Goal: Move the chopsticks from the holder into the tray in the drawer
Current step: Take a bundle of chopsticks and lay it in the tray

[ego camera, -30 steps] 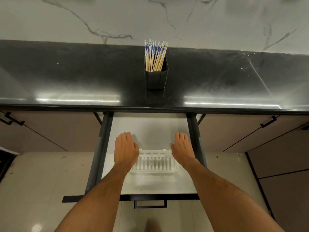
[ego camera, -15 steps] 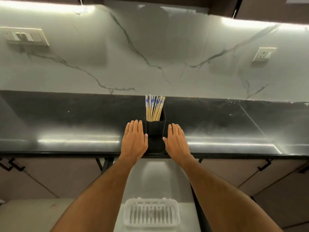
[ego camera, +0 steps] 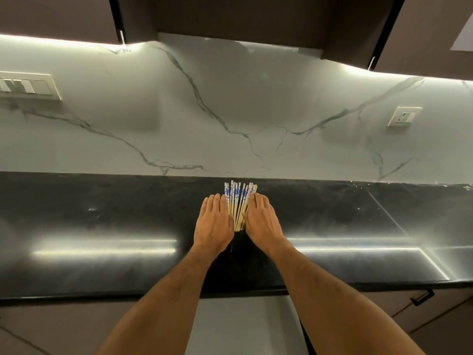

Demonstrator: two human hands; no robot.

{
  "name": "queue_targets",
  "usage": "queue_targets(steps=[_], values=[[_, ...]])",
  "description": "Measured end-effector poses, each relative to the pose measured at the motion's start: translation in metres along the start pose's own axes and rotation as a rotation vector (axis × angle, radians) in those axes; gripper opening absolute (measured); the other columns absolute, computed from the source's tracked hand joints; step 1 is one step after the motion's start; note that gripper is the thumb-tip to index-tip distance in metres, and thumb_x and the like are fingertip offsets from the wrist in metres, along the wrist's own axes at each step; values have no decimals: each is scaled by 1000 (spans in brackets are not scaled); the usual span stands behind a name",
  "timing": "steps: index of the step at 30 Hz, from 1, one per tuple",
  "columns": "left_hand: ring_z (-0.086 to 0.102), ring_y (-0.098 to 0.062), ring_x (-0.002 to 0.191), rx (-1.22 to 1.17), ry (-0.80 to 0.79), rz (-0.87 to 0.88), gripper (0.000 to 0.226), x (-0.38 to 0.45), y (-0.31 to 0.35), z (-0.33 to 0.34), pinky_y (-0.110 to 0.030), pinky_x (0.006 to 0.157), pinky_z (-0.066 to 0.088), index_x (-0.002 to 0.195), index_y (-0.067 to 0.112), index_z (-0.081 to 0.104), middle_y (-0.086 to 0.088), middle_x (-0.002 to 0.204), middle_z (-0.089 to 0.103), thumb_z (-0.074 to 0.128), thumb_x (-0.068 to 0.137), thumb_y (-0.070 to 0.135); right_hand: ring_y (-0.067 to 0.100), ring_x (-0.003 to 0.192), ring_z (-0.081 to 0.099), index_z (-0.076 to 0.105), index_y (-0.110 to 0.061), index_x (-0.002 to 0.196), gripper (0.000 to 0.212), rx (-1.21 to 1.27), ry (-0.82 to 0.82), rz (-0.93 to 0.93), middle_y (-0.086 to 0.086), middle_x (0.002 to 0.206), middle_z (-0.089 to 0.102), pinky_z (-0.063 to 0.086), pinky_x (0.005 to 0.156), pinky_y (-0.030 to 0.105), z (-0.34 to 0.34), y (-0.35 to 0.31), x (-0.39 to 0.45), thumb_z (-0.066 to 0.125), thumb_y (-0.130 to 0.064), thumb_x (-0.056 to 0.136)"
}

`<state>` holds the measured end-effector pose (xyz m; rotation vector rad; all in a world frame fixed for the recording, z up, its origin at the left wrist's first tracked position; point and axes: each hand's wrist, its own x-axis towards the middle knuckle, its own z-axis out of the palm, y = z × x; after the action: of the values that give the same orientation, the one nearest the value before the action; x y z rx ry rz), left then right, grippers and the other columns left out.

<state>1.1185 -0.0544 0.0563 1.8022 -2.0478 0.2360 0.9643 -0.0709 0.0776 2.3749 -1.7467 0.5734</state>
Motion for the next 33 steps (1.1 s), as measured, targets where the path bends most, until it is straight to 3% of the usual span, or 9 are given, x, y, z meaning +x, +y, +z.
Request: queue_targets(steps=[3, 7, 12, 15, 18, 25, 29, 33], values=[[43, -30, 142, -26, 7, -5, 64, 15, -4, 18, -44, 124, 24, 147, 4, 38, -16, 149, 49, 13, 101, 41, 19, 123, 48, 39, -9, 143, 49, 81, -34, 27, 9, 141, 48, 48, 104, 34, 21, -2, 22, 50, -34, 103], [48, -33, 138, -60, -23, -34, 64, 31, -14, 40, -47, 122, 31, 144, 2, 44, -17, 145, 53, 15, 101, 40, 20, 126, 45, 36, -8, 146, 51, 106, -96, -10, 10, 142, 46, 45, 108, 32, 50, -1, 45, 47, -35, 104], [54, -23, 124, -128, -47, -60, 42, 62, -23, 67, -41, 114, 40, 135, 9, 49, -8, 132, 58, 40, 103, 35, 21, 120, 49, 46, -7, 140, 38, 250, -117, 34, 11, 133, 53, 44, 109, 37, 80, 1, 67, 43, -28, 107], [55, -16, 116, -90, -84, 1, 35, 77, -26, 78, -31, 108, 43, 134, 15, 51, -2, 127, 58, 45, 103, 32, 21, 114, 52, 51, -8, 134, 32, 307, -105, 62, 10, 127, 56, 46, 106, 37, 91, 2, 76, 41, -23, 108], [59, -18, 108, -145, -85, 5, 27, 89, -25, 85, -32, 101, 47, 127, 14, 56, -4, 120, 62, 48, 103, 23, 19, 106, 55, 57, -9, 124, 27, 377, -62, 103, 9, 119, 59, 49, 101, 35, 99, 2, 84, 36, -19, 108], [59, -19, 99, -698, -164, -281, 25, 105, -21, 95, -36, 87, 52, 106, 13, 61, -5, 110, 64, 39, 104, 25, 18, 101, 59, 62, -5, 121, 24, 517, 19, 240, 11, 114, 63, 50, 94, 28, 102, -3, 92, 45, -13, 105], [60, -19, 84, -842, -164, -402, 24, 109, -20, 99, -35, 76, 52, 91, 16, 59, -8, 98, 65, 41, 104, 23, 13, 90, 54, 65, -9, 104, 18, 542, -14, 288, 8, 102, 64, 47, 81, 24, 105, -3, 97, 48, -13, 104], [61, -12, 76, -873, -154, -441, 26, 111, -20, 101, -25, 66, 46, 83, 22, 59, -2, 88, 66, 44, 104, 22, 14, 94, 55, 68, -8, 106, 18, 570, -30, 342, 7, 103, 65, 50, 86, 28, 105, -3, 99, 53, -16, 103]])
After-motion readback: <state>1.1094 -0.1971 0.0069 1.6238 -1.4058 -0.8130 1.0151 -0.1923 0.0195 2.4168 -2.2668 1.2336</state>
